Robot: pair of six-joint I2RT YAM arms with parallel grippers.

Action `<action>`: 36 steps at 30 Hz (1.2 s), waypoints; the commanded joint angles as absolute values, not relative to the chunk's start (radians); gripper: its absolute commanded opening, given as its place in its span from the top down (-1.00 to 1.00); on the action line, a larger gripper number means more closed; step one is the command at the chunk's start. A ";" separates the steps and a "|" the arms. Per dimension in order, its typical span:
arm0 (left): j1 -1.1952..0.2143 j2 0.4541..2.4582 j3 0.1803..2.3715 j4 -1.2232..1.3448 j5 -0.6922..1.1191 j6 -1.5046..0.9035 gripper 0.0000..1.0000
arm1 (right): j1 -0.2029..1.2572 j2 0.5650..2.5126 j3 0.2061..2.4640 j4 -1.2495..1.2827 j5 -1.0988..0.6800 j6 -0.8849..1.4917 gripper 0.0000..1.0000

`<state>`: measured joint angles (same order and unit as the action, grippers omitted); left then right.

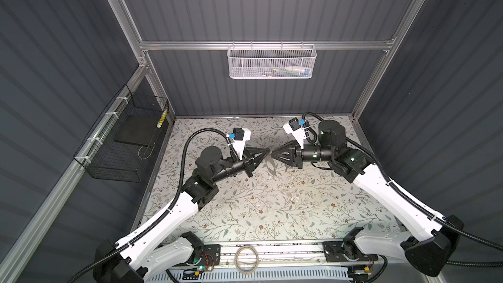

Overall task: Attach keys to a key ring
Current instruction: Pass the keyring.

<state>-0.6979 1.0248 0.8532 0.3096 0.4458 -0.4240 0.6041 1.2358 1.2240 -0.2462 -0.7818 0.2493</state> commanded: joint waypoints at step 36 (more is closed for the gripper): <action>-0.702 1.014 0.921 0.178 0.473 -0.414 0.74 | 0.609 1.233 1.307 -0.443 -0.764 0.091 1.00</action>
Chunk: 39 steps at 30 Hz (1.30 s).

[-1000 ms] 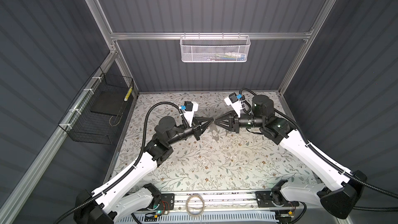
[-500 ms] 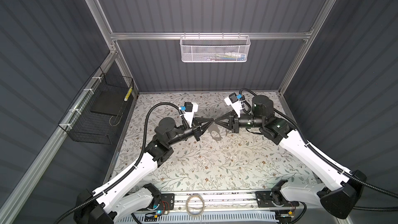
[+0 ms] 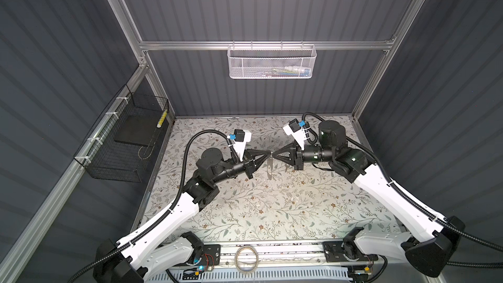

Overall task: Attach keys to a key ring
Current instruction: Pass the keyring.

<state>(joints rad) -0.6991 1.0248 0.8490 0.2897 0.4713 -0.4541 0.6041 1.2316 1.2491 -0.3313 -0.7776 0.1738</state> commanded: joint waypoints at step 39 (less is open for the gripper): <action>-0.701 1.140 1.178 -0.279 0.624 -0.206 0.60 | 0.591 1.343 1.548 -0.797 -0.825 -0.173 1.00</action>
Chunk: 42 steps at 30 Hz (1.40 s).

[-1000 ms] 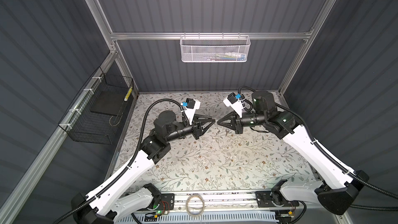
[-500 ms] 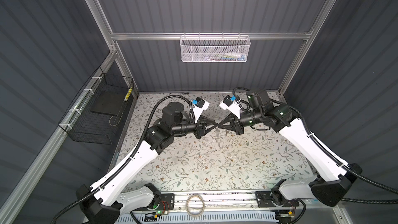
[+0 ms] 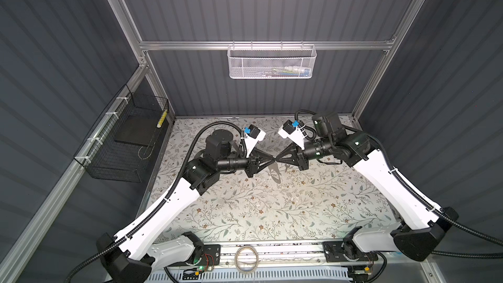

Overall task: Attach keys to a key ring
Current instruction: Pass the keyring.

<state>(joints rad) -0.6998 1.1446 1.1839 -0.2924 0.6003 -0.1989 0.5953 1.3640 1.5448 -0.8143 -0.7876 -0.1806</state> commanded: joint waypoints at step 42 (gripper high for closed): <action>-0.708 1.066 1.041 -0.113 0.355 -0.268 1.00 | 0.472 1.247 1.384 -0.555 -0.687 0.027 0.08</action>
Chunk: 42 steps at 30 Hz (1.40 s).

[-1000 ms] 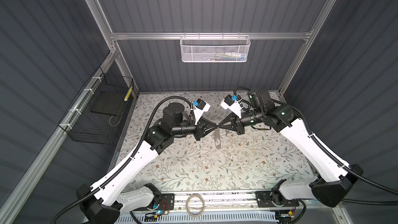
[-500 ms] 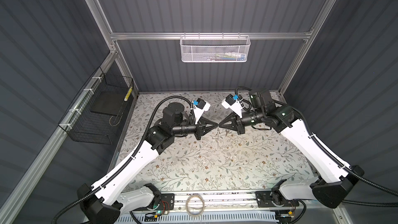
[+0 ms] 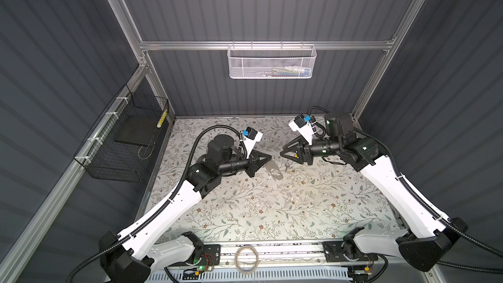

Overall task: Attach keys to a key ring
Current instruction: Pass the keyring, then rotate the key at the top-center of the table.

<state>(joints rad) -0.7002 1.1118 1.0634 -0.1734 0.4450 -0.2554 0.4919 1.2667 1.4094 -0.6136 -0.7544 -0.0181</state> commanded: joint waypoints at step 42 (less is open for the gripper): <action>-0.736 0.966 0.903 -0.041 0.072 -0.299 1.00 | 0.238 1.914 1.425 -0.560 -0.088 0.285 0.13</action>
<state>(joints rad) -0.7280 0.9733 0.8722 -0.0383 0.0612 -0.2924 0.2535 1.8885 1.3926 -0.5289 -0.0727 0.3099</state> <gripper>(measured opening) 0.042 0.435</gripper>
